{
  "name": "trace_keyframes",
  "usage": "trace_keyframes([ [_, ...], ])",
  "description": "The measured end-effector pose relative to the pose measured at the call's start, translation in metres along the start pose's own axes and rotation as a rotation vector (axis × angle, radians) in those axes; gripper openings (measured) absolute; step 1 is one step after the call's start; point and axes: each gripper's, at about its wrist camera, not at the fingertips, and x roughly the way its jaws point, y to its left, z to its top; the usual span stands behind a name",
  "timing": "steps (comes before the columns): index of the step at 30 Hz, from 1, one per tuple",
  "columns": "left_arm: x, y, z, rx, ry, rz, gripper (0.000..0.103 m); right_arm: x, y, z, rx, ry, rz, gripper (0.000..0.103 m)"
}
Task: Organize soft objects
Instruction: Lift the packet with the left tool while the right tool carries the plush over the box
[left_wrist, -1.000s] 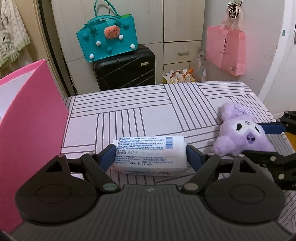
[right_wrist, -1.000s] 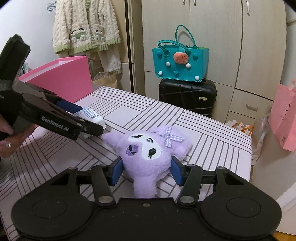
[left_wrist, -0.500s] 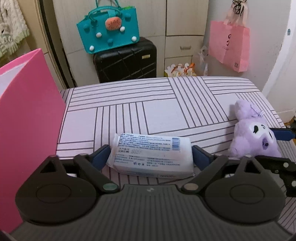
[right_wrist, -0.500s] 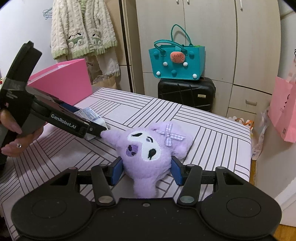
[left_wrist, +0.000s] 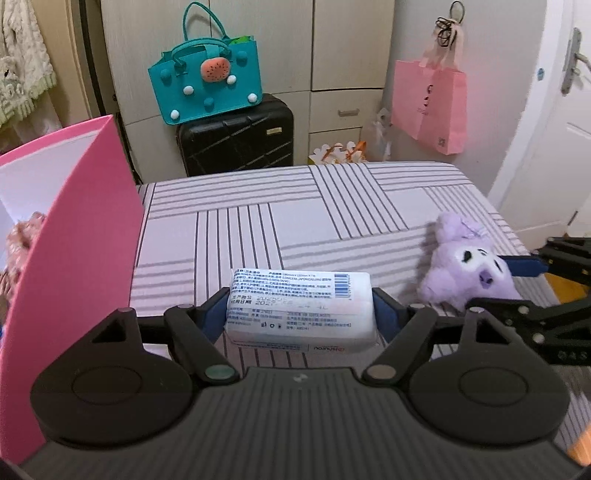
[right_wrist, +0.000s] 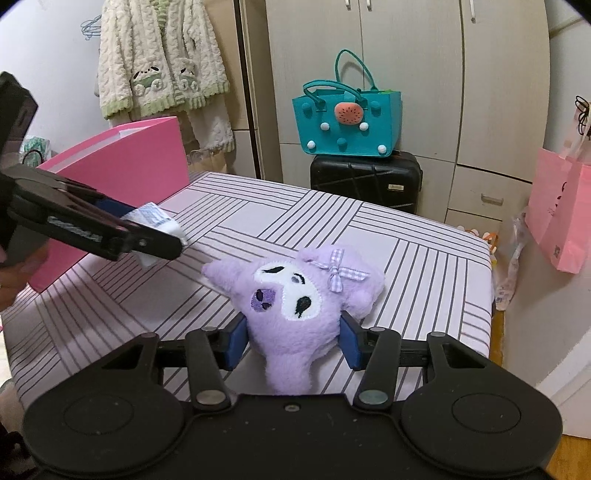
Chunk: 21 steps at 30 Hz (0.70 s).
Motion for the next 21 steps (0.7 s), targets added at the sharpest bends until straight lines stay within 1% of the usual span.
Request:
trace_keyframes([
  [7, -0.039, 0.003, -0.015, 0.030, 0.005, -0.044, 0.078, -0.022, 0.016, -0.005, 0.009, 0.023, 0.024, 0.056],
  [14, -0.077, 0.012, -0.027, 0.034, 0.044, -0.136, 0.078, -0.046, 0.039, -0.006, 0.029, 0.069, 0.086, 0.056],
  [21, -0.114, 0.020, -0.036, 0.085, 0.062, -0.168, 0.078, -0.065, 0.063, -0.001, 0.004, 0.136, 0.130, 0.056],
])
